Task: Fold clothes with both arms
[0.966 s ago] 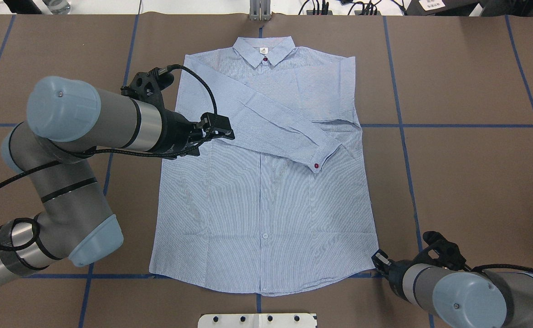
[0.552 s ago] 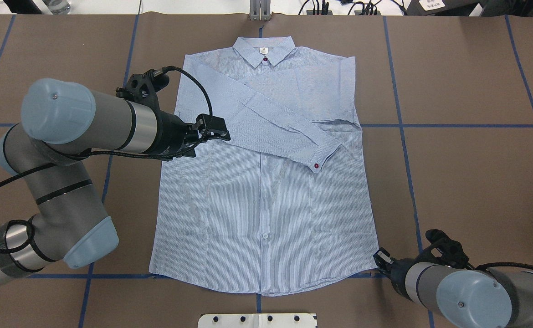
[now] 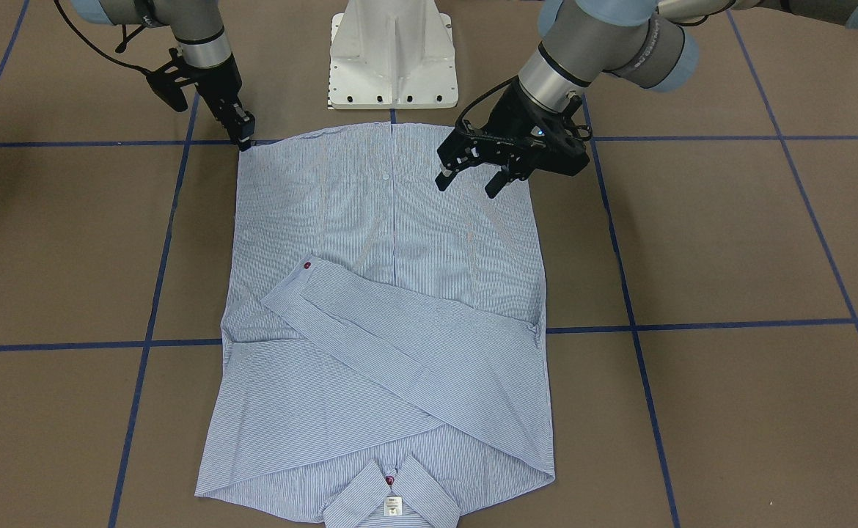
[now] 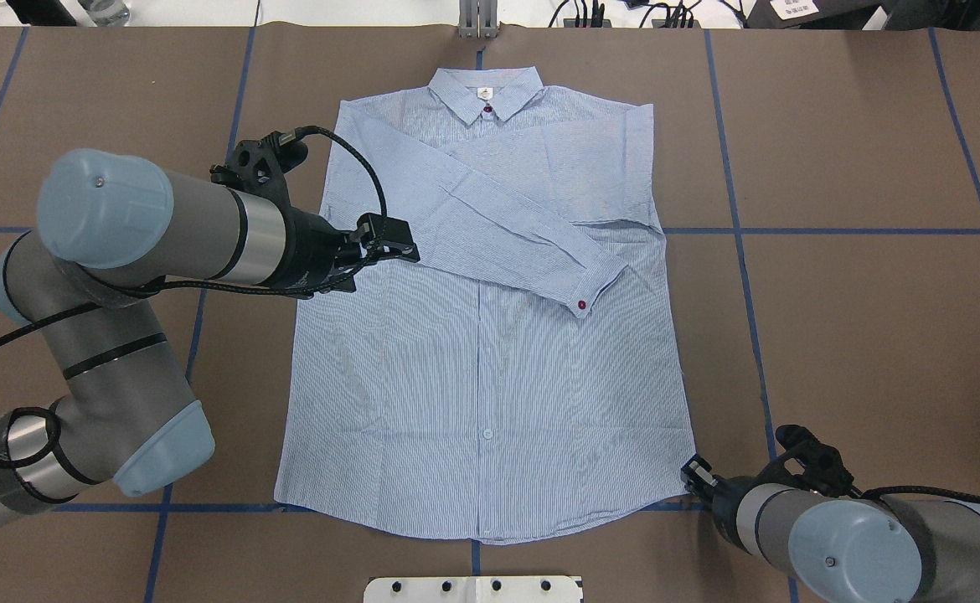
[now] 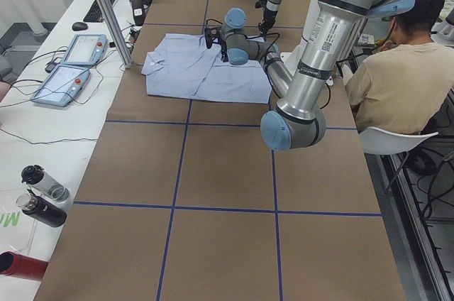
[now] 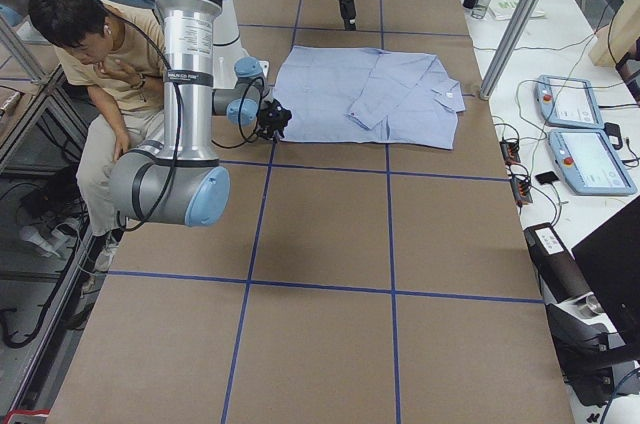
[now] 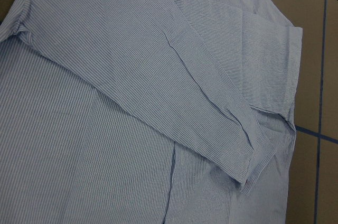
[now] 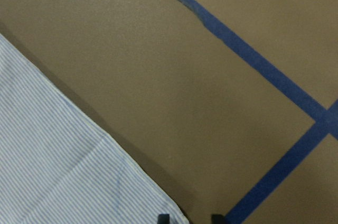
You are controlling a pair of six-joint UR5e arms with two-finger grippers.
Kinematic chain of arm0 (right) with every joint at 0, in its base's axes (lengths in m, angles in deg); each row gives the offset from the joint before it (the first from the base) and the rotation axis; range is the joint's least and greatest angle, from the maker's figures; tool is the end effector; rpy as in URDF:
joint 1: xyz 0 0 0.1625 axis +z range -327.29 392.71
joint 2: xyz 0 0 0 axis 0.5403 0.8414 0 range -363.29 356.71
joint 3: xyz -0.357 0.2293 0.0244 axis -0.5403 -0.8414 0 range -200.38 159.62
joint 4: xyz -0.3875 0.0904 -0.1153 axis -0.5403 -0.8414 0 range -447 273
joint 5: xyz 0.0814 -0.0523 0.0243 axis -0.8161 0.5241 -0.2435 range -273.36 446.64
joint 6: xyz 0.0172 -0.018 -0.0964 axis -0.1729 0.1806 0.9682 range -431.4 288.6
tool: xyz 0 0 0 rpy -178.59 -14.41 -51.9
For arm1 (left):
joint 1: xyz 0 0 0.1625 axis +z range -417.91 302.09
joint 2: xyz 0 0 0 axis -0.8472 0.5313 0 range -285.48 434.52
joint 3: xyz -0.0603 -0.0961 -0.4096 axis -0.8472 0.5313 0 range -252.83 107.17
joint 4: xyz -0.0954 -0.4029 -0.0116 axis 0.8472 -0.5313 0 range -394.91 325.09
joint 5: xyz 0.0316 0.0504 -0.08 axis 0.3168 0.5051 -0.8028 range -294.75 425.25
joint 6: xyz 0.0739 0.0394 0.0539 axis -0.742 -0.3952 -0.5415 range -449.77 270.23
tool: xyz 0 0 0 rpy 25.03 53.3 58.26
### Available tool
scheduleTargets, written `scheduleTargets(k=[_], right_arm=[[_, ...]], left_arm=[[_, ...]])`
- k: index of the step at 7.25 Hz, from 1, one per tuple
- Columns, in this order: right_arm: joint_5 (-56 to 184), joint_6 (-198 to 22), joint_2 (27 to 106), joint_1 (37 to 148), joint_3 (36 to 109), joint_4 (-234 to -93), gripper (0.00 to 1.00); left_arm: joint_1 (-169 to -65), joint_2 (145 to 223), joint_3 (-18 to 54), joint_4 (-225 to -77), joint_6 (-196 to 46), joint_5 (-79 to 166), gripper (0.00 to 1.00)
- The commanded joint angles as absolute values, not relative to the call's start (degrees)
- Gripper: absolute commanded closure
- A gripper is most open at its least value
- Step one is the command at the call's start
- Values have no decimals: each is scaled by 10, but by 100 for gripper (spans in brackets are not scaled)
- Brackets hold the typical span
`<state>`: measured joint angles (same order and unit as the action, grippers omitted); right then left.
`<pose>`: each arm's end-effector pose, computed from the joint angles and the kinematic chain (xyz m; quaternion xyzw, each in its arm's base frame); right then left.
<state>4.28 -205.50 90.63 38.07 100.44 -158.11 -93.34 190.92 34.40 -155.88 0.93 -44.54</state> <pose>-0.4453 -0.1890 0.4063 -0.0709 -0.3866 0.4081 0.8240 0.4229 -0.4230 0.2014 0.0477 0.6106 -0.1440 0.7773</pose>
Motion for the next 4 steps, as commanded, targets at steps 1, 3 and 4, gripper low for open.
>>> scheduleTargets(k=[1, 3, 4], right_arm=[[46, -2061, 907, 380, 1002, -1581, 23], [46, -2061, 907, 380, 1001, -1581, 24], [45, -2061, 904, 379, 1001, -1581, 27]], left_arm=[[-933, 1909, 344, -1558, 9, -445, 2], [-932, 1909, 344, -1558, 9, -445, 1], [-933, 1909, 344, -1558, 9, -445, 2]])
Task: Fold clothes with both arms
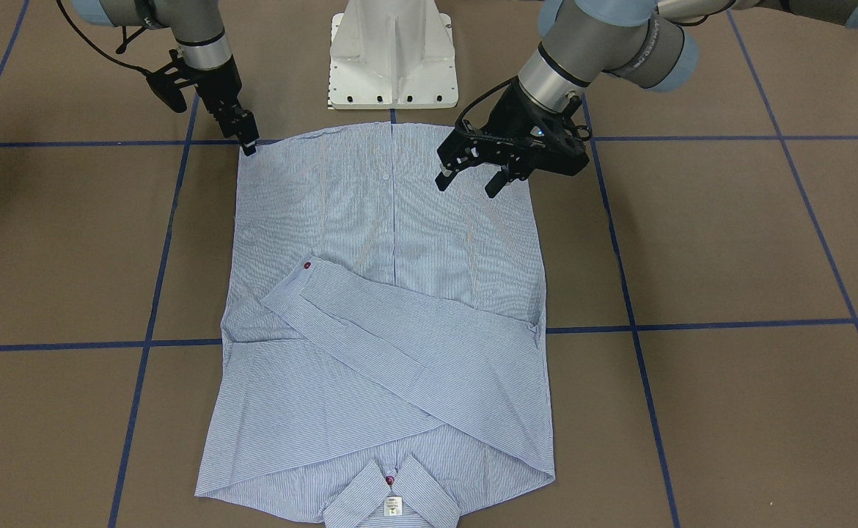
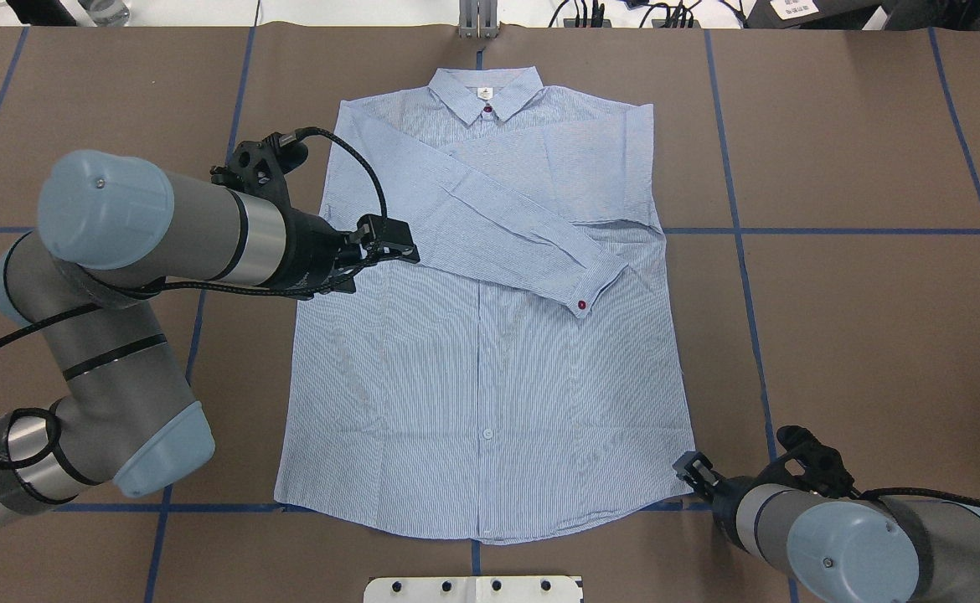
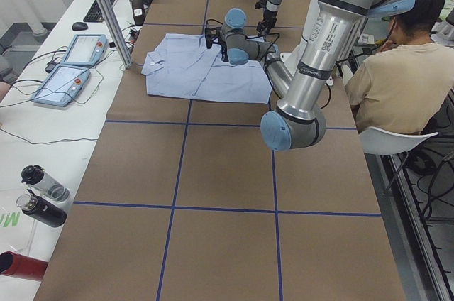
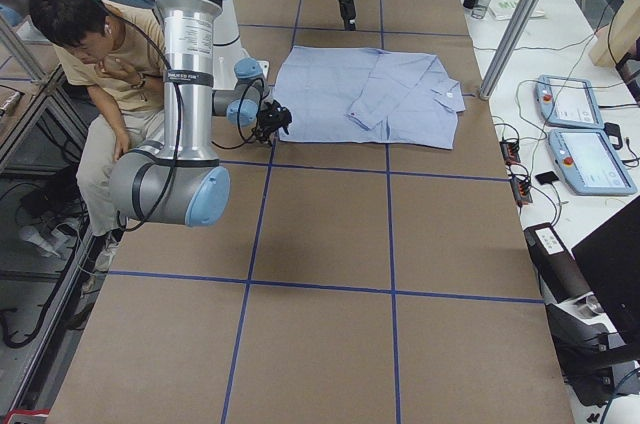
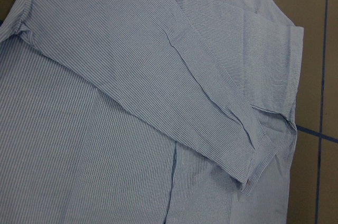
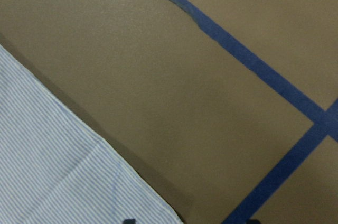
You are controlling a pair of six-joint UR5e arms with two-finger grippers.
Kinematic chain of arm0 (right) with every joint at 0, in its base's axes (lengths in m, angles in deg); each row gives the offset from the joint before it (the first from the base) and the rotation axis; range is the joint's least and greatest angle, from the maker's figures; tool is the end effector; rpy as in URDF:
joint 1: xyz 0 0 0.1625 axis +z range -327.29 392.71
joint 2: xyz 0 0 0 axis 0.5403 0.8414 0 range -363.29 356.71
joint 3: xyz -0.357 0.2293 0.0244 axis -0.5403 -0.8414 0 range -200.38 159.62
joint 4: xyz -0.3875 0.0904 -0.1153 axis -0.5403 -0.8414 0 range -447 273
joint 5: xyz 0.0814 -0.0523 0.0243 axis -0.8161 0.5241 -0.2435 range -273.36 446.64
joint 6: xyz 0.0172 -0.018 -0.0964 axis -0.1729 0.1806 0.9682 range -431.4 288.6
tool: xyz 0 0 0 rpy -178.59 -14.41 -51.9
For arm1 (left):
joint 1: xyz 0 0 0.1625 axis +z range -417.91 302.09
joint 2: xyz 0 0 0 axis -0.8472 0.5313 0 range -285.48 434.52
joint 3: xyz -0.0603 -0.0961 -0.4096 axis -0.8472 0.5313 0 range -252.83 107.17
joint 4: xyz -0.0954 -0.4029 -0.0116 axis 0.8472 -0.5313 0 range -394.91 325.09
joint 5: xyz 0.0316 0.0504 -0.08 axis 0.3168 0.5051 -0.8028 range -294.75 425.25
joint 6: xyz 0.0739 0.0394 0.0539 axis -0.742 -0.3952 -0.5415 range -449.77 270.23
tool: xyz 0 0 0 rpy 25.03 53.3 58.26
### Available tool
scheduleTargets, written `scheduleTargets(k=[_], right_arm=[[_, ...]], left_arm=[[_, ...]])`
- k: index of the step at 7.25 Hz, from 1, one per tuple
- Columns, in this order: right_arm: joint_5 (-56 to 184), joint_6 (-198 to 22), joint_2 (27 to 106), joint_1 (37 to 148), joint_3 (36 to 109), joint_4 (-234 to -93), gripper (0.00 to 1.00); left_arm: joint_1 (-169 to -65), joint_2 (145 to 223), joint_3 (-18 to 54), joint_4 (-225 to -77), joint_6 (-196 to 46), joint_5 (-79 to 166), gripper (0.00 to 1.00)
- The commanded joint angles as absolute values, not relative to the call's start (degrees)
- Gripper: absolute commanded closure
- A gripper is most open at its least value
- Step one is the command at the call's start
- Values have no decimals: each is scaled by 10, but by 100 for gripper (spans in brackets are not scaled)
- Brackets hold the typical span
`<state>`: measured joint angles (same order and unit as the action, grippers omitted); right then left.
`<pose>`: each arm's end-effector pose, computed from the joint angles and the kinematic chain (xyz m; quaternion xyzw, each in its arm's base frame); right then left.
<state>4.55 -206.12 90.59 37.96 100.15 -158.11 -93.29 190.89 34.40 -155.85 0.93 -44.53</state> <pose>-0.4466 -0.1887 0.4084 -0.0705 -0.3849 0.4127 0.8225 0.4233 -0.4226 0.2017 0.0473 0.6102 -0.1439 0.7776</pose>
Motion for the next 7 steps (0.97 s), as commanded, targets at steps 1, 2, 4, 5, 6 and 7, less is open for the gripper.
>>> scheduleTargets(k=[1, 2, 4, 5, 6, 7], right_arm=[[45, -2063, 901, 378, 1001, -1581, 30], [45, -2063, 901, 377, 1001, -1581, 33], [43, -2063, 900, 378, 993, -1581, 34], [43, -2063, 900, 378, 992, -1581, 34], [42, -2063, 900, 378, 994, -1581, 53], [40, -2063, 898, 380, 997, -1581, 97]], left_arm=[[-932, 1909, 344, -1559, 9, -445, 2], [-933, 1909, 344, -1558, 9, -445, 2], [-933, 1909, 344, -1558, 9, -445, 2], [-932, 1909, 344, -1558, 9, -445, 1], [-932, 1909, 344, -1558, 9, -445, 2], [-933, 1909, 344, -1558, 9, -445, 1]])
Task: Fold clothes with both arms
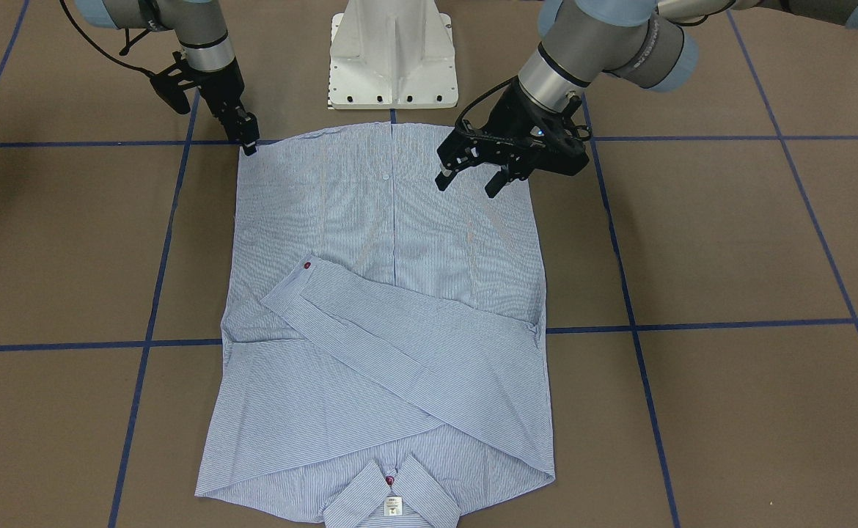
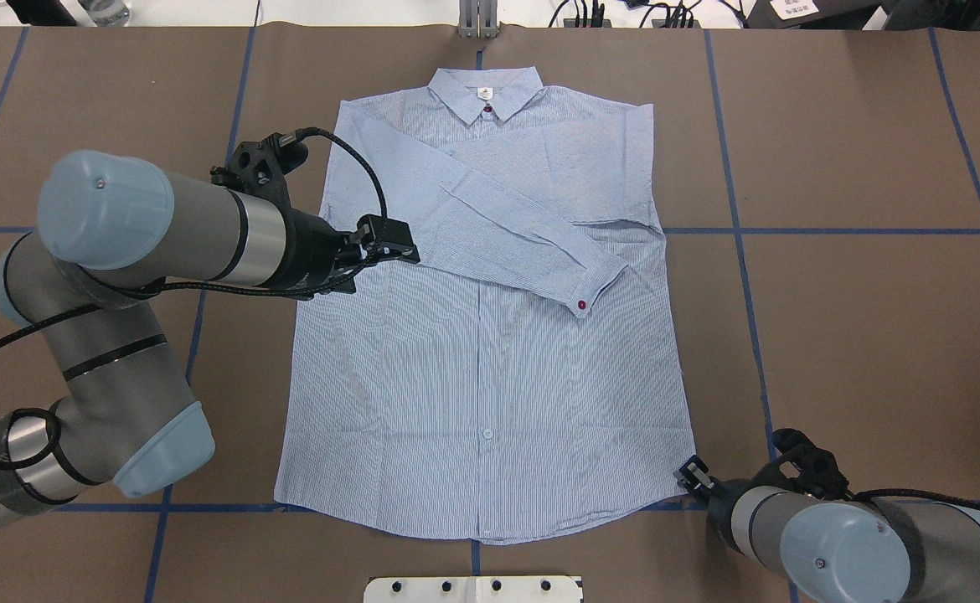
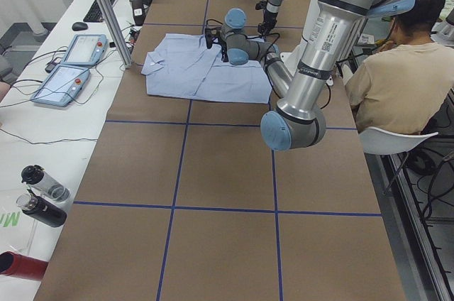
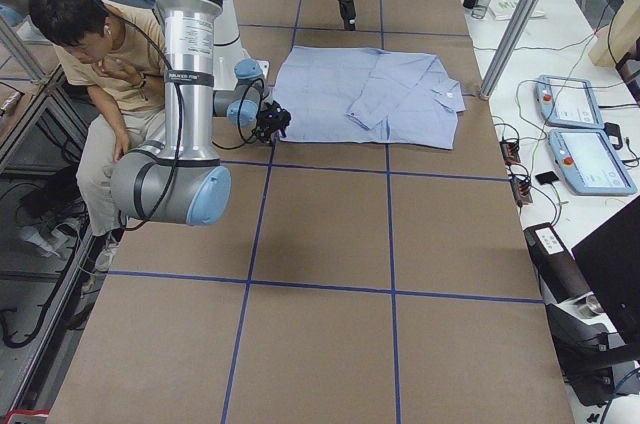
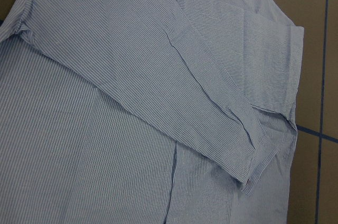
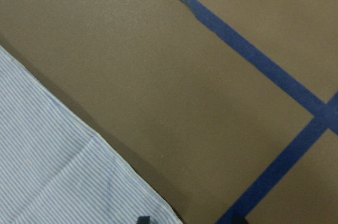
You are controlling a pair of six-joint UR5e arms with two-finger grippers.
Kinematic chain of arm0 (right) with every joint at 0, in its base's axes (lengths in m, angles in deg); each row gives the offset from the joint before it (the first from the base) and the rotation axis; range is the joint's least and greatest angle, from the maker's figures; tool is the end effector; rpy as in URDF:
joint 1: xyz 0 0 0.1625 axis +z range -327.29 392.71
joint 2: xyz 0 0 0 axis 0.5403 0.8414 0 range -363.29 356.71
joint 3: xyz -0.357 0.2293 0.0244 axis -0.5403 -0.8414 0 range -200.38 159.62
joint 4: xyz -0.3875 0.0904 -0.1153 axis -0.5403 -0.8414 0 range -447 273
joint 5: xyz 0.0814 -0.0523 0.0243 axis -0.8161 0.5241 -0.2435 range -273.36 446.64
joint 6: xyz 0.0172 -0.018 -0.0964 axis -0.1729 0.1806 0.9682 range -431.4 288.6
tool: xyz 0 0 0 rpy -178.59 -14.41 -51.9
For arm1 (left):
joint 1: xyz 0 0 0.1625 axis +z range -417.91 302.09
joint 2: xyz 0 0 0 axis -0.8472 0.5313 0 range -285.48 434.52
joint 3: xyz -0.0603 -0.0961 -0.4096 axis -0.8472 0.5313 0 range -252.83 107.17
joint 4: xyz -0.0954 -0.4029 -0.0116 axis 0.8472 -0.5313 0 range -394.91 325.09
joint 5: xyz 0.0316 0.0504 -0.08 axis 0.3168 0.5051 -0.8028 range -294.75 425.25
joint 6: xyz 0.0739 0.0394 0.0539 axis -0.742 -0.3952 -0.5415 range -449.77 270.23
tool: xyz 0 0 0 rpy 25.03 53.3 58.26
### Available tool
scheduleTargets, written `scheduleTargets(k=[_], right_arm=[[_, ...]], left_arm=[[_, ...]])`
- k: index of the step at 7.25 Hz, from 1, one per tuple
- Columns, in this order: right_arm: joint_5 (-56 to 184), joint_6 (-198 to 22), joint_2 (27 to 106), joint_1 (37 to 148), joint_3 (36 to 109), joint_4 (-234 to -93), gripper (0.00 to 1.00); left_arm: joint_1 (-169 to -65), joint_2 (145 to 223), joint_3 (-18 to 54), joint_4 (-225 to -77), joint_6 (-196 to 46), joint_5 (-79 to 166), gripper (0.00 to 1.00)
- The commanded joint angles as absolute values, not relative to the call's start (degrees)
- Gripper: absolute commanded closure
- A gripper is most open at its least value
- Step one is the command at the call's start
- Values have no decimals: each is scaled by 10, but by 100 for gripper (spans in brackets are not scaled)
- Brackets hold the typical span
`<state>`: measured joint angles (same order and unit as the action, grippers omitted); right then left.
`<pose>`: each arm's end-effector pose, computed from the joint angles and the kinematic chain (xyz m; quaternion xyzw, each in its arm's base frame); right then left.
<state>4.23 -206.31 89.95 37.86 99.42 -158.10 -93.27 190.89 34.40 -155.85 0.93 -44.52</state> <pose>-0.4521 -0.1878 0.4095 -0.0737 -0.3834 0.4126 0.8230 0.4234 -0.4225 0.2017 0.0473 0.6102 -0.1438 0.7777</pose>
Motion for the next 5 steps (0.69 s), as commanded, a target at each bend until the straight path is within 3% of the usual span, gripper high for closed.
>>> scheduleTargets(k=[1, 5], right_arm=[[39, -2063, 898, 381, 997, -1581, 100], [41, -2063, 898, 383, 1009, -1581, 100]], left_arm=[[-933, 1909, 344, -1558, 9, -445, 1], [-932, 1909, 344, -1558, 9, -445, 2]])
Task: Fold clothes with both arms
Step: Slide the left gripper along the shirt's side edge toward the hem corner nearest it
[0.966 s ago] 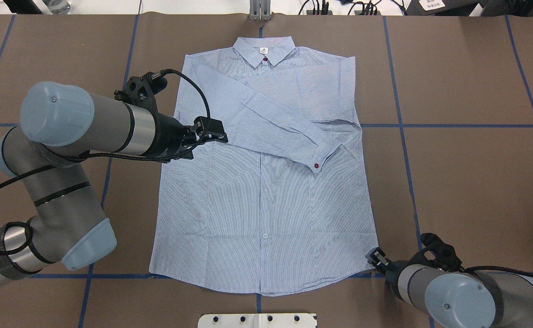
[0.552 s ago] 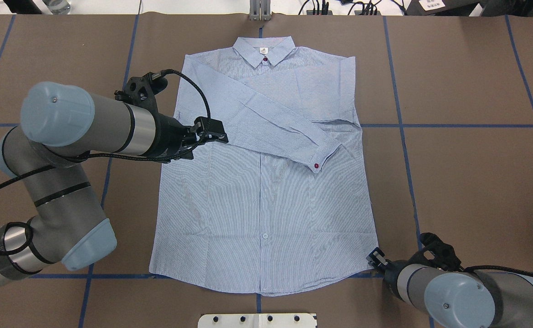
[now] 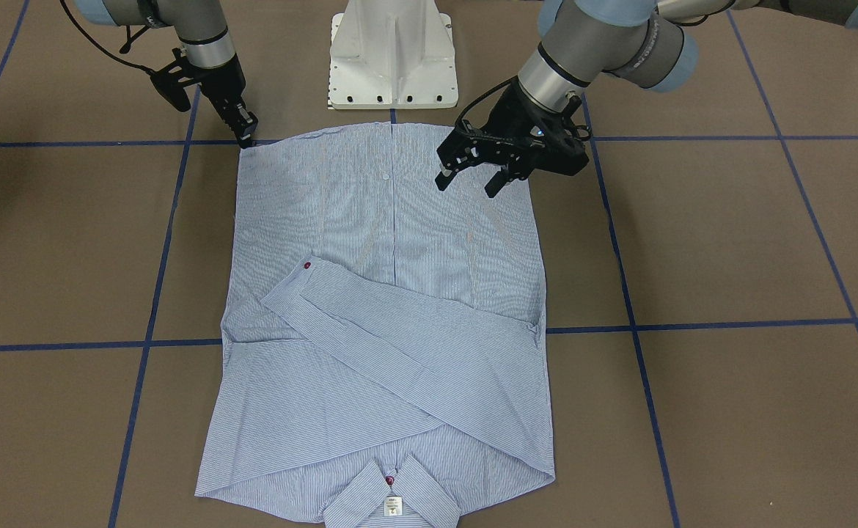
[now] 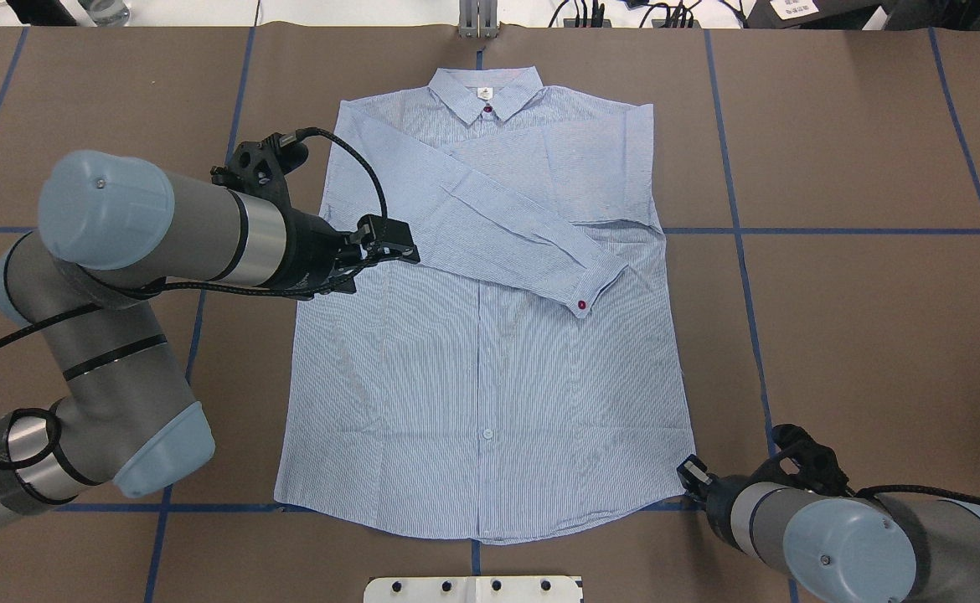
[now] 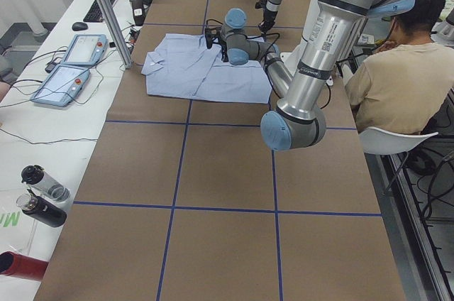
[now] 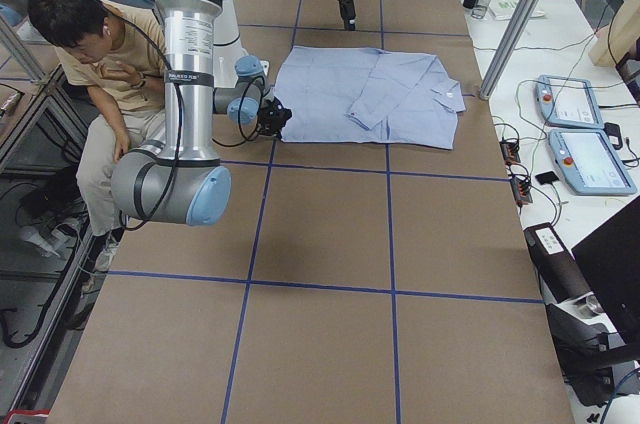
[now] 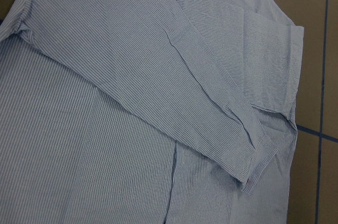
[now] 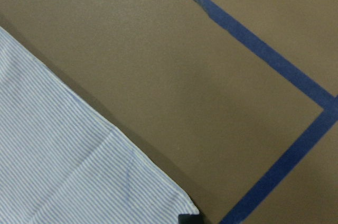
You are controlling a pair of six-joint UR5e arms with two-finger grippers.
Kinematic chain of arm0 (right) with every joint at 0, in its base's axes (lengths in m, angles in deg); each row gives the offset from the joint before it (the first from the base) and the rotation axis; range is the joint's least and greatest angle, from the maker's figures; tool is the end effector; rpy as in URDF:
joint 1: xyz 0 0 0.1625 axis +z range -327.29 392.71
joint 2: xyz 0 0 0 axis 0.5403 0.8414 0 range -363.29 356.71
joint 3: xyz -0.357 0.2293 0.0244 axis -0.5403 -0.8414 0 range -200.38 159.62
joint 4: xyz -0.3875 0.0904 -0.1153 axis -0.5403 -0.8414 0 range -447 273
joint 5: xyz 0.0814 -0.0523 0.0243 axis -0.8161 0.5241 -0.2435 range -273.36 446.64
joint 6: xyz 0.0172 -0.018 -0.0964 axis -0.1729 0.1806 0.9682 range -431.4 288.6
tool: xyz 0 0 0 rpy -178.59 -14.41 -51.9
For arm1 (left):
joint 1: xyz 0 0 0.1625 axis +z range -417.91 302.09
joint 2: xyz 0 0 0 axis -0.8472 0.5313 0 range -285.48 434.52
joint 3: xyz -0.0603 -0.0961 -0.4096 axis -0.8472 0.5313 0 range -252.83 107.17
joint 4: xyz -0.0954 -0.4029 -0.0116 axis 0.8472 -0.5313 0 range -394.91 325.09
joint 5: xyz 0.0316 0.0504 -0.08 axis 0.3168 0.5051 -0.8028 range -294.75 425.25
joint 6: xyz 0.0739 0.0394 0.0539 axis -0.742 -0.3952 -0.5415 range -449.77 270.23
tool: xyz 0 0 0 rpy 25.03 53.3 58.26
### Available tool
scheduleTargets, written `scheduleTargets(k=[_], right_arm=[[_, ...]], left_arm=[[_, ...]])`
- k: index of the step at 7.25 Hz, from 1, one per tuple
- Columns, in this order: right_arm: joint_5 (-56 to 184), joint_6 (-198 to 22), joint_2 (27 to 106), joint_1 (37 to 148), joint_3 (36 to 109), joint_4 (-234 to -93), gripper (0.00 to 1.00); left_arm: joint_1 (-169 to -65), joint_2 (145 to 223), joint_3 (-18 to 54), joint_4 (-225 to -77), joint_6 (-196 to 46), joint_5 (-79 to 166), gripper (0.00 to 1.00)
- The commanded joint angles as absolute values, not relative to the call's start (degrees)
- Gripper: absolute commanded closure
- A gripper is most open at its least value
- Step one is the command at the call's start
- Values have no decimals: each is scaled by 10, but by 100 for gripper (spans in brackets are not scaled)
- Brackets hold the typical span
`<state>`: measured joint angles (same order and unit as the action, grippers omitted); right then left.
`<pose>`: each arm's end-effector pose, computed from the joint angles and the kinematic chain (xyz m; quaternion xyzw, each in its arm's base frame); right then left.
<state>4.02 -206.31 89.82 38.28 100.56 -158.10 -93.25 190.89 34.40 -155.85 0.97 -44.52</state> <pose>-0.4477 -0.1905 0.3988 -0.0776 -0.3926 0.4137 0.8177 0.4235 -0.4223 0.2017 0.0470 0.6102 -0.1439 0.7776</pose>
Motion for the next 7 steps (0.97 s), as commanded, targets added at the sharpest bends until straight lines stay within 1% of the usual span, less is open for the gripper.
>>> scheduleTargets(k=[1, 5, 6, 7], right_arm=[[41, -2063, 899, 384, 1014, -1581, 100], [39, -2063, 905, 394, 1023, -1584, 100], [39, -2063, 901, 394, 1017, -1585, 90], [39, -2063, 898, 397, 1020, -1585, 63]], left_arm=[[-932, 1908, 344, -1558, 9, -445, 2], [-932, 1908, 344, -1558, 18, -445, 1], [-932, 1907, 344, -1558, 19, -444, 2], [-932, 1899, 344, -1559, 19, -444, 2]])
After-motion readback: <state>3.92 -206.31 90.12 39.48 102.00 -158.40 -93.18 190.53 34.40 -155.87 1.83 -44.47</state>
